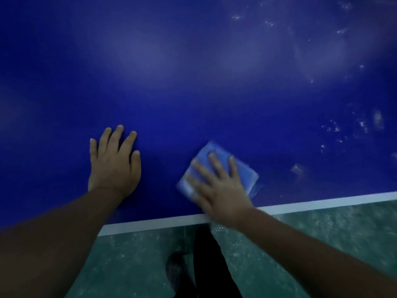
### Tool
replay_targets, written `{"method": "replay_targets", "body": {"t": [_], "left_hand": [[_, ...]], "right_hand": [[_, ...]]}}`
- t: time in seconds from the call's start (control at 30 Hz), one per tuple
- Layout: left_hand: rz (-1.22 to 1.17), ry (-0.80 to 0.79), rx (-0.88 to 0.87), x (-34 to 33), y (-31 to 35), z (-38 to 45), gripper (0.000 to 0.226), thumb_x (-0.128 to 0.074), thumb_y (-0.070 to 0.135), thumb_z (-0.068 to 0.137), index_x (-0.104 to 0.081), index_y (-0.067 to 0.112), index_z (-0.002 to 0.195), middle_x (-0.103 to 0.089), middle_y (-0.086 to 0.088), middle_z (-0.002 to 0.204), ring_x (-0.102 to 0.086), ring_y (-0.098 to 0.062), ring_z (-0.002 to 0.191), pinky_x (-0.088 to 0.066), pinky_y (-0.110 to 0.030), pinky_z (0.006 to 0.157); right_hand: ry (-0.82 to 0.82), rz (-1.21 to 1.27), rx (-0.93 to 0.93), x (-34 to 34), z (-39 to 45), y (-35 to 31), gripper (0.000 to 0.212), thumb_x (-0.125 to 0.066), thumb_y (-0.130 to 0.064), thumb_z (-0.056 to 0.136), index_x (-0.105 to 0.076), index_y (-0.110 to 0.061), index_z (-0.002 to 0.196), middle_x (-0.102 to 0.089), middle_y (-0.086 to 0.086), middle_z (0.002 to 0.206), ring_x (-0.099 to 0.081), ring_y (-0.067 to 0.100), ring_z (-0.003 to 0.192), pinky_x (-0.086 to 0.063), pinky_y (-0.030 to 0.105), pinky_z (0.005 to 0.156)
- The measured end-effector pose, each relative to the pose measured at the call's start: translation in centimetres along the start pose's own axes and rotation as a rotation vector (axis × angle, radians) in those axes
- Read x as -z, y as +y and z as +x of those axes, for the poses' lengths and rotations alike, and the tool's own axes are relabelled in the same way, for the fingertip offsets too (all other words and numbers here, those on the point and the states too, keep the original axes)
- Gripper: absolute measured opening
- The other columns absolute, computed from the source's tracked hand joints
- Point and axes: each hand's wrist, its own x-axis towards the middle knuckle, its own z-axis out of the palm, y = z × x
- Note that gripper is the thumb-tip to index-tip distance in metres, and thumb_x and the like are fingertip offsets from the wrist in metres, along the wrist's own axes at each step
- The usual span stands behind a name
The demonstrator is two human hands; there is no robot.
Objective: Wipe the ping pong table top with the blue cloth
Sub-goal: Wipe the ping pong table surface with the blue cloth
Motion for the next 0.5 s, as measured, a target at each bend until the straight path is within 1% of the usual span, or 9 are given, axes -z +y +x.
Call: {"method": "replay_targets", "body": {"t": [0.07,0.13,0.17,0.23,0.3,0.33,0.37,0.47,0.5], "left_hand": [[-0.003,0.01,-0.002,-0.1,-0.1,0.0,0.06,-0.025,0.042,0.097,-0.041,0.016,0.149,-0.028,-0.01,0.16,-0.013,-0.029,0.15,-0.002,-0.056,0.121],[-0.003,0.021,-0.002,-0.1,-0.2,0.0,0.059,-0.025,0.042,0.097,-0.041,0.016,0.148,-0.029,-0.011,0.159,-0.014,-0.03,0.149,-0.003,-0.056,0.121],[-0.001,0.023,-0.003,-0.2,-0.2,0.0,0.059,-0.025,0.042,0.097,-0.041,0.017,0.148,-0.029,-0.011,0.159,-0.014,-0.03,0.149,-0.003,-0.056,0.121],[0.002,0.018,-0.009,-0.3,-0.2,-0.1,0.058,-0.026,0.041,0.097,-0.04,0.017,0.148,-0.029,-0.01,0.159,-0.014,-0.03,0.149,-0.003,-0.057,0.121],[-0.001,0.025,-0.016,-0.3,-0.2,0.0,0.058,-0.026,0.041,0.097,-0.041,0.016,0.148,-0.029,-0.011,0.159,-0.014,-0.031,0.149,-0.003,-0.058,0.121],[-0.004,0.026,-0.018,-0.3,-0.2,0.0,0.059,-0.026,0.041,0.097,-0.041,0.016,0.148,-0.029,-0.011,0.159,-0.014,-0.031,0.149,-0.003,-0.058,0.121],[-0.006,0.026,-0.017,-0.3,-0.2,0.0,0.059,-0.026,0.041,0.097,-0.041,0.016,0.148,-0.029,-0.011,0.159,-0.014,-0.031,0.149,-0.003,-0.058,0.121],[-0.007,0.043,-0.022,-0.3,-0.2,0.0,0.06,-0.026,0.041,0.097,-0.041,0.015,0.148,-0.028,-0.012,0.159,-0.011,-0.032,0.15,-0.002,-0.058,0.12],[-0.011,0.046,-0.032,-0.3,-0.2,0.0,0.06,-0.026,0.041,0.097,-0.04,0.015,0.149,-0.026,-0.012,0.16,-0.01,-0.033,0.15,-0.001,-0.057,0.12]], "right_hand": [[-0.07,0.006,0.169,0.6,-2.8,0.9,0.048,-0.028,-0.051,0.106,-0.033,-0.04,0.152,-0.023,-0.005,0.165,-0.017,0.036,0.152,-0.004,0.067,0.117],[-0.05,-0.07,0.068,1.4,-3.1,4.9,0.05,-0.028,-0.052,0.103,-0.032,-0.039,0.152,-0.023,-0.005,0.163,-0.023,0.038,0.15,-0.01,0.067,0.116],[-0.025,-0.078,-0.076,1.9,-2.5,7.2,0.052,-0.026,-0.052,0.102,-0.028,-0.039,0.152,-0.023,-0.004,0.163,-0.021,0.039,0.15,-0.011,0.069,0.115],[0.012,0.014,-0.486,3.0,-0.3,10.2,0.053,-0.022,-0.053,0.103,-0.023,-0.042,0.155,-0.015,-0.006,0.167,-0.008,0.033,0.154,-0.006,0.068,0.117],[0.074,0.144,-0.852,3.4,2.8,9.2,0.052,-0.022,-0.053,0.105,-0.02,-0.043,0.156,-0.007,-0.01,0.168,0.001,0.029,0.154,0.0,0.067,0.117],[0.082,0.14,-0.908,3.1,4.1,7.0,0.052,-0.024,-0.051,0.105,-0.021,-0.041,0.156,-0.008,-0.009,0.168,0.0,0.031,0.154,-0.001,0.068,0.116],[0.106,0.104,-0.841,2.5,4.9,4.2,0.052,-0.026,-0.048,0.105,-0.024,-0.039,0.156,-0.012,-0.006,0.167,-0.004,0.033,0.153,-0.003,0.069,0.116],[0.039,0.061,-0.278,0.3,3.3,-4.1,0.05,-0.027,-0.05,0.104,-0.035,-0.037,0.152,-0.025,-0.004,0.164,-0.014,0.035,0.152,-0.004,0.065,0.118],[0.009,0.054,-0.209,0.2,1.7,-4.3,0.051,-0.024,-0.052,0.104,-0.034,-0.039,0.152,-0.025,-0.006,0.164,-0.012,0.034,0.153,-0.001,0.062,0.119]]}}
